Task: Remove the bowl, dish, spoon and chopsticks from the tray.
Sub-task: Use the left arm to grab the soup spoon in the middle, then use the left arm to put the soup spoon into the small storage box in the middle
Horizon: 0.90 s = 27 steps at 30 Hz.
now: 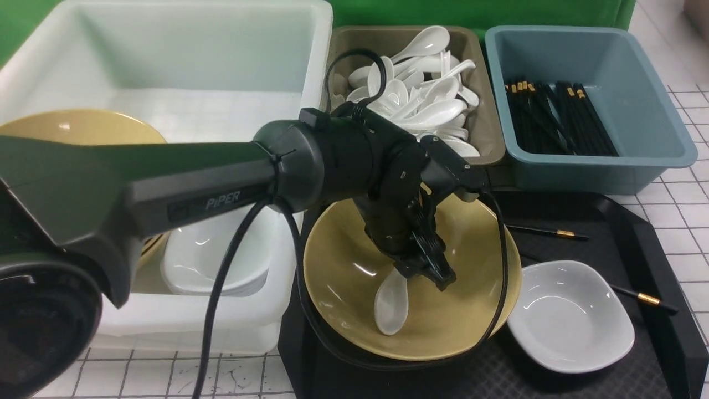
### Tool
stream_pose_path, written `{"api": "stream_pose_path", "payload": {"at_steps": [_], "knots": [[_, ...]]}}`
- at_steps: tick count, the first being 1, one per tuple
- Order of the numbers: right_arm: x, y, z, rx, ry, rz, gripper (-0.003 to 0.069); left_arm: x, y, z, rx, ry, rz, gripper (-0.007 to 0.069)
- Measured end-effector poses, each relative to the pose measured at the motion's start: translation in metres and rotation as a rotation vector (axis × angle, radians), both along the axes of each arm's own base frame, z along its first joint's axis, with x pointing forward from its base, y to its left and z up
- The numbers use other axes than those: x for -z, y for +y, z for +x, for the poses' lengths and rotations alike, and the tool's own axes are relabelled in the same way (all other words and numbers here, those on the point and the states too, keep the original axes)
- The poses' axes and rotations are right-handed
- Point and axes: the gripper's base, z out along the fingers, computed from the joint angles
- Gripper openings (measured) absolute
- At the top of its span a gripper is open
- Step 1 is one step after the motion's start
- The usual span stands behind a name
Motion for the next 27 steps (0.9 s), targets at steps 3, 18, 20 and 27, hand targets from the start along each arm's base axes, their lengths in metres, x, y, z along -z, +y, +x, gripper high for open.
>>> {"api": "stream_pose_path", "payload": {"at_steps": [3, 18, 20, 27], "knots": [[0.000, 0.000, 0.000, 0.000, -0.001, 0.000, 0.0047, -0.013, -0.002, 0.001, -0.024, 0.002, -0.030, 0.0022], [-0.001, 0.000, 0.001, 0.006, -0.017, 0.010, 0.0048, -0.119, 0.023, 0.109, -0.264, -0.646, -0.651, -0.0012], [-0.001, 0.000, 0.001, 0.006, -0.017, 0.011, 0.0048, -0.086, 0.028, 0.130, -0.303, -0.645, -0.641, -0.0010], [-0.001, 0.000, 0.001, 0.006, -0.015, 0.011, 0.0048, -0.036, 0.030, 0.146, -0.337, -0.565, -0.578, 0.0188]]}}
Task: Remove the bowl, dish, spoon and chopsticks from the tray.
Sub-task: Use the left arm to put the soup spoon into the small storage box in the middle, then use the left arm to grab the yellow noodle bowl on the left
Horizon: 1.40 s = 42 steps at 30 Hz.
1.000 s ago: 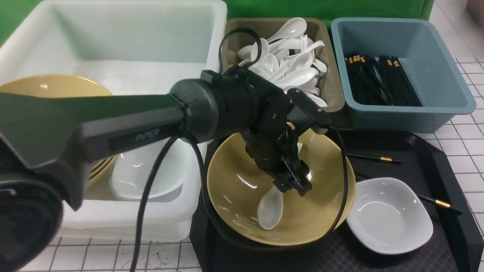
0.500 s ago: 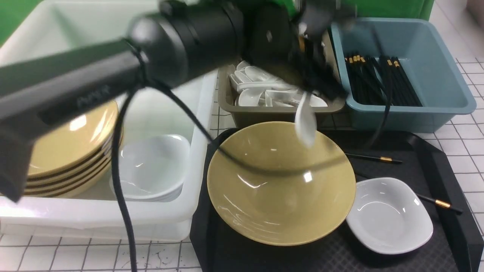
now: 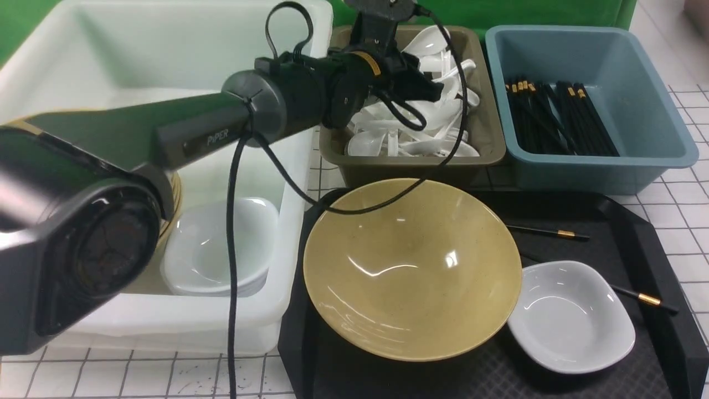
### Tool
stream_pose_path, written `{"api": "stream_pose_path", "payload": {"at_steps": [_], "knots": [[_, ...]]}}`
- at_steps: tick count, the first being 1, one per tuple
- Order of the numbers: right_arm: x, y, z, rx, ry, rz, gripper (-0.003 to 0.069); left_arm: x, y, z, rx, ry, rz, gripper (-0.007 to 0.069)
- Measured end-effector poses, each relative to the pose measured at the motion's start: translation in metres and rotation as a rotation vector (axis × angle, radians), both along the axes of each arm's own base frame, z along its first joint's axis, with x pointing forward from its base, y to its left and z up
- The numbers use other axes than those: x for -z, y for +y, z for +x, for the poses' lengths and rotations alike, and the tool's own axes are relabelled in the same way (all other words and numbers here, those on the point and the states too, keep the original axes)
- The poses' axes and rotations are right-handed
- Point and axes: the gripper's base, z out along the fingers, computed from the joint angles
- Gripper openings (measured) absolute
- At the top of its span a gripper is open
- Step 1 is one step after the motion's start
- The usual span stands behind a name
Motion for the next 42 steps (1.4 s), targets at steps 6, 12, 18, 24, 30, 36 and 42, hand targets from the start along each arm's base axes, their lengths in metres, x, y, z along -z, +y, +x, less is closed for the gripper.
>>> {"api": "stream_pose_path", "payload": {"at_steps": [6, 12, 18, 24, 30, 36, 42], "knots": [[0.002, 0.000, 0.000, 0.000, 0.007, 0.000, 0.0048, -0.055, 0.004, -0.010, 0.027, 0.008, 0.083, 0.0490], [0.002, 0.000, 0.000, 0.000, 0.007, 0.001, 0.0048, -0.124, 0.021, -0.055, 0.037, 0.171, 0.228, 0.0621], [0.002, 0.000, 0.000, 0.000, 0.007, 0.002, 0.0048, -0.093, 0.026, -0.094, 0.079, 0.621, 0.431, 0.0611], [0.002, 0.000, 0.000, 0.000, 0.006, 0.003, 0.0050, -0.040, 0.014, -0.093, 0.144, 0.773, 0.532, 0.0586], [0.002, 0.000, 0.000, -0.001, 0.006, 0.004, 0.0054, -0.017, 0.007, -0.084, 0.173, 0.761, 0.569, 0.0582], [0.002, 0.000, 0.000, -0.001, 0.007, 0.004, 0.0055, 0.011, 0.001, -0.082, 0.257, 0.818, 0.609, 0.0561], [0.002, 0.000, 0.000, -0.001, 0.007, 0.004, 0.0059, 0.029, -0.002, -0.080, 0.300, 0.843, 0.634, 0.0391]]}}
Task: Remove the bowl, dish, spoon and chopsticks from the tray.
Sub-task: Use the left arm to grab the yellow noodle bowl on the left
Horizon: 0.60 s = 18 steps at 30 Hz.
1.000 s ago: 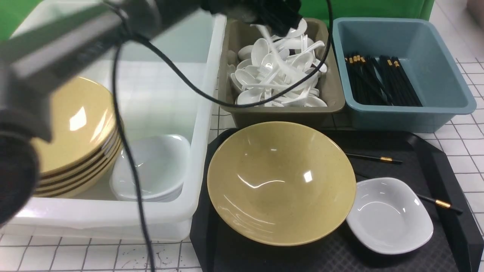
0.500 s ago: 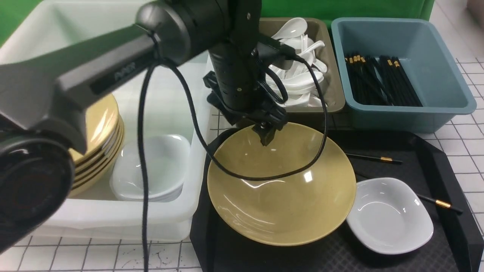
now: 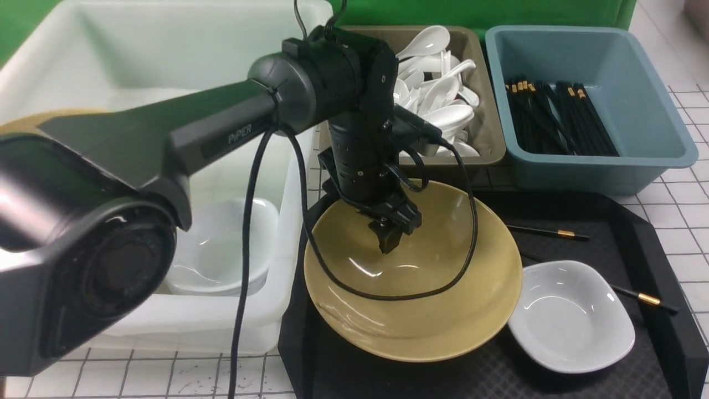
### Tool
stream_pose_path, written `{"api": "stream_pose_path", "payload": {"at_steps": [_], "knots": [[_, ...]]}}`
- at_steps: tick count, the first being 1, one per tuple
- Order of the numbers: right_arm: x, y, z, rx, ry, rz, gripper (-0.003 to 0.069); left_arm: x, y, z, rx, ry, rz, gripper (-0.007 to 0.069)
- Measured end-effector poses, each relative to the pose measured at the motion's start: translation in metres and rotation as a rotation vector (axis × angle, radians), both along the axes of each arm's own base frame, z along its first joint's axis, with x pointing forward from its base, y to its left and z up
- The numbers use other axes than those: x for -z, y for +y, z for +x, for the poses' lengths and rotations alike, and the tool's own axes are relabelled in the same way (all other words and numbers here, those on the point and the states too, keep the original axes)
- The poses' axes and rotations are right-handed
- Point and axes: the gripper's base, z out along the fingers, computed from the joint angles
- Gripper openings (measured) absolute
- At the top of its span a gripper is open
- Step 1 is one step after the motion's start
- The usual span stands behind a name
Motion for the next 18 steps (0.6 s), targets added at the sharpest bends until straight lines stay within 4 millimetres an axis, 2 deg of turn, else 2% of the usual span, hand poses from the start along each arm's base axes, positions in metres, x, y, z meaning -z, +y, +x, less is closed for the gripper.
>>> {"api": "stream_pose_path", "payload": {"at_steps": [3, 8, 11, 12, 14, 15, 17, 18], "knots": [[0.000, 0.000, 0.000, 0.000, 0.000, 0.000, 0.0062, 0.000, 0.001, -0.001, 0.010, 0.034, -0.015, 0.0252], [0.000, 0.000, 0.000, 0.000, 0.000, 0.000, 0.0065, -0.007, 0.000, -0.002, 0.008, 0.029, -0.034, 0.0217], [0.000, 0.000, 0.000, 0.000, 0.000, 0.000, 0.0068, -0.021, 0.000, -0.006, 0.009, 0.017, -0.055, 0.0158], [0.000, 0.000, 0.000, 0.000, 0.000, 0.000, 0.0069, -0.034, 0.001, -0.009, 0.003, 0.009, -0.088, 0.0092], [0.000, 0.000, 0.000, 0.000, 0.001, 0.000, 0.0070, -0.061, 0.006, -0.012, -0.007, -0.036, -0.160, 0.0027], [0.000, 0.000, 0.000, 0.000, 0.001, 0.000, 0.0071, -0.078, 0.010, -0.014, -0.010, -0.052, -0.216, 0.0015], [0.000, 0.000, 0.000, 0.000, 0.001, 0.000, 0.0072, -0.100, 0.021, -0.014, -0.017, -0.099, -0.278, 0.0013], [0.000, 0.000, 0.000, 0.000, 0.001, 0.000, 0.0073, -0.118, 0.032, -0.014, -0.034, -0.126, -0.341, 0.0009]]}}
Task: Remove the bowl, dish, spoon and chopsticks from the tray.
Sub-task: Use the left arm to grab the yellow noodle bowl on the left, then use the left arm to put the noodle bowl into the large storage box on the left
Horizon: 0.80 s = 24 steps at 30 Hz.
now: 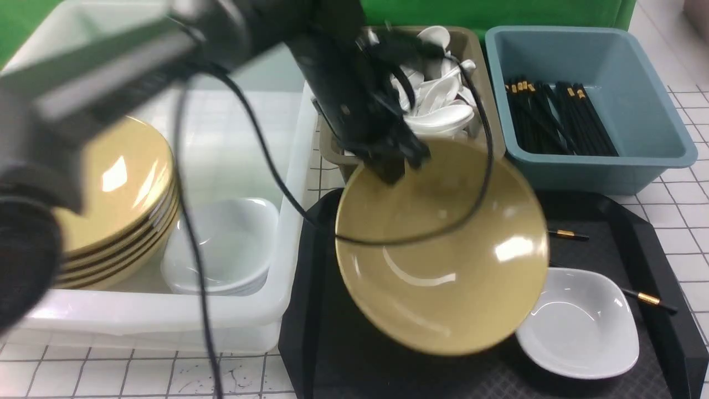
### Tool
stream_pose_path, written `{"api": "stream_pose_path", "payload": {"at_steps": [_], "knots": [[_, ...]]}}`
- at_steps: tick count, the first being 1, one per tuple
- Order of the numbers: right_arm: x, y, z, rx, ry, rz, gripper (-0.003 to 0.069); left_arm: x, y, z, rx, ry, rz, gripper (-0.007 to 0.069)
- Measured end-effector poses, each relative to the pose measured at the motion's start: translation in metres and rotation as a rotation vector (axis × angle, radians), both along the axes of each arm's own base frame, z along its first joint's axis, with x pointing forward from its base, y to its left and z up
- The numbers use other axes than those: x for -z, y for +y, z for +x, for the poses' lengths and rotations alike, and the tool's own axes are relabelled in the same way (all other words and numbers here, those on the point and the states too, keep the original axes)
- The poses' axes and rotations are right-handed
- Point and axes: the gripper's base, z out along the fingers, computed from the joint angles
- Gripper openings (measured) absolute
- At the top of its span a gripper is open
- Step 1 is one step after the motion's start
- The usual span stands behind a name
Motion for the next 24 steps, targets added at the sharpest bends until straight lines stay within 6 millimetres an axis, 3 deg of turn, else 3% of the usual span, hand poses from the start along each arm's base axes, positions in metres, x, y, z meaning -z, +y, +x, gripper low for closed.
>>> {"api": "stream_pose_path", "payload": {"at_steps": [7, 11, 14, 16, 17, 18, 19, 20, 21, 24], "knots": [[0.000, 0.000, 0.000, 0.000, 0.000, 0.000, 0.0076, -0.056, 0.050, -0.001, -0.044, -0.045, -0.246, 0.0008], [0.000, 0.000, 0.000, 0.000, 0.000, 0.000, 0.0078, -0.085, 0.085, -0.010, -0.066, -0.085, -0.293, 0.0008], [0.000, 0.000, 0.000, 0.000, 0.000, 0.000, 0.0079, -0.113, 0.128, -0.023, -0.196, -0.146, -0.285, 0.0008], [0.000, 0.000, 0.000, 0.000, 0.000, 0.000, 0.0078, -0.136, 0.180, -0.043, -0.392, -0.215, -0.258, 0.0008], [0.000, 0.000, 0.000, 0.000, 0.000, 0.000, 0.0078, -0.141, 0.193, -0.049, -0.446, -0.236, -0.250, 0.0008], [0.000, 0.000, 0.000, 0.000, 0.000, 0.000, 0.0080, -0.147, 0.219, -0.063, -0.559, -0.264, -0.229, 0.0008], [0.000, 0.000, 0.000, 0.000, 0.000, 0.000, 0.0081, -0.148, 0.228, -0.070, -0.599, -0.277, -0.215, 0.0008], [0.000, 0.000, 0.000, 0.000, 0.000, 0.000, 0.0083, -0.147, 0.257, -0.085, -0.742, -0.296, -0.187, 0.0008], [0.000, 0.000, 0.000, 0.000, 0.000, 0.000, 0.0083, -0.144, 0.264, -0.090, -0.777, -0.301, -0.176, 0.0008], [0.000, 0.000, 0.000, 0.000, 0.000, 0.000, 0.0086, -0.120, 0.307, -0.104, -0.984, -0.288, -0.137, 0.0008]]}}
